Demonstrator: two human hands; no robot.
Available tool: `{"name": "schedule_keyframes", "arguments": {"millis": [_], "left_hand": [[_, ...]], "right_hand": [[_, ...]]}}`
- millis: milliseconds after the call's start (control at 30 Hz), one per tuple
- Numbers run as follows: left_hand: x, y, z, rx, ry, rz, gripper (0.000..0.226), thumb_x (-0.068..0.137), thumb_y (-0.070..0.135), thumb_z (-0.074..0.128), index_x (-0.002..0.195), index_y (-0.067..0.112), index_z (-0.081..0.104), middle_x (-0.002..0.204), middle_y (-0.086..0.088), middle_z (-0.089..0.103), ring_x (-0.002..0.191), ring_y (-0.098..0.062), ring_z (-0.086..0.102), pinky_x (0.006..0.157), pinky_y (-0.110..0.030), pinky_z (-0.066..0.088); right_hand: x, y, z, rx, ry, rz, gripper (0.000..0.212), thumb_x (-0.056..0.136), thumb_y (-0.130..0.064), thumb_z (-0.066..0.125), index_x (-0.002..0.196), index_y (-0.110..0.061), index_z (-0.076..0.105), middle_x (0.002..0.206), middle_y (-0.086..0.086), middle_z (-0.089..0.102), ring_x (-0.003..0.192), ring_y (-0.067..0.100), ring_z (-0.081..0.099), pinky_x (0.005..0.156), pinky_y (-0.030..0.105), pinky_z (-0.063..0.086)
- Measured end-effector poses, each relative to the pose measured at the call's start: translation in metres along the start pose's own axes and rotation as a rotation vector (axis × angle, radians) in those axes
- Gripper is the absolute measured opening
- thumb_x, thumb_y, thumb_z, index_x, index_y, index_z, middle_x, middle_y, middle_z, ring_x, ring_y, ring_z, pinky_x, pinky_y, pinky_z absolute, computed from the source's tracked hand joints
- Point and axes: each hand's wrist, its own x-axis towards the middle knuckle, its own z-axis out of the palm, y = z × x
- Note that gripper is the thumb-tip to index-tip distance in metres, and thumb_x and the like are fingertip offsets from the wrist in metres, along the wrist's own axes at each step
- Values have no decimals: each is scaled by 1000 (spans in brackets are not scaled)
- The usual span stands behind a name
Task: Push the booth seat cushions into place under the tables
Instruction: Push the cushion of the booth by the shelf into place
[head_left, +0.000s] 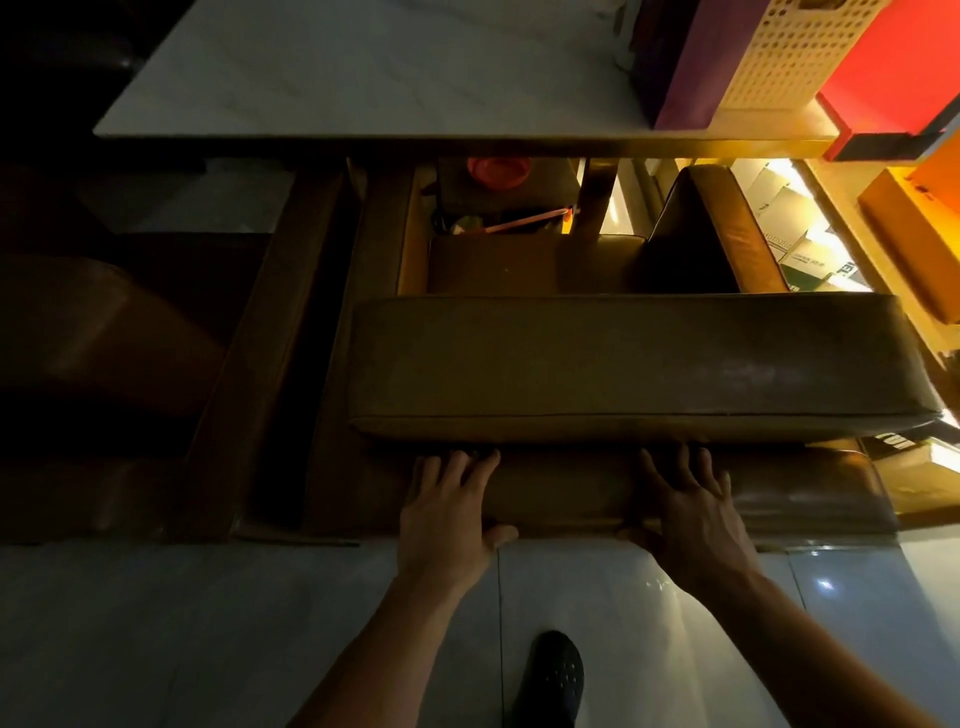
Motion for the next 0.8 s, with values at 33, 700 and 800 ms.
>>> {"name": "schedule_keyframes", "arguments": {"millis": [33, 700, 800], "left_hand": [[0, 0, -1, 0, -7, -1, 88, 74, 73, 61, 148, 41, 25, 134, 13, 38, 123, -19, 29, 104, -42, 42], [-37, -15, -112, -248, -461, -15, 85, 77, 72, 63, 148, 47, 25, 159, 11, 21, 144, -17, 25, 112, -45, 33], [-61, -21, -139, -270, -481, -9, 84, 75, 73, 64, 147, 49, 26, 160, 10, 20, 144, -19, 25, 112, -45, 34]], "right_hand": [[0, -2, -2, 5, -9, 3, 102, 86, -73, 49, 158, -29, -8, 165, 15, -11, 149, 44, -14, 122, 58, 9], [-65, -24, -95, 264, -114, 19, 80, 82, -64, 65, 149, -27, 41, 147, 4, 48, 131, 26, 49, 103, 38, 46], [-98, -32, -108, 264, -56, 31, 82, 83, -65, 64, 151, -28, 37, 150, 3, 45, 134, 25, 47, 104, 37, 43]]}}
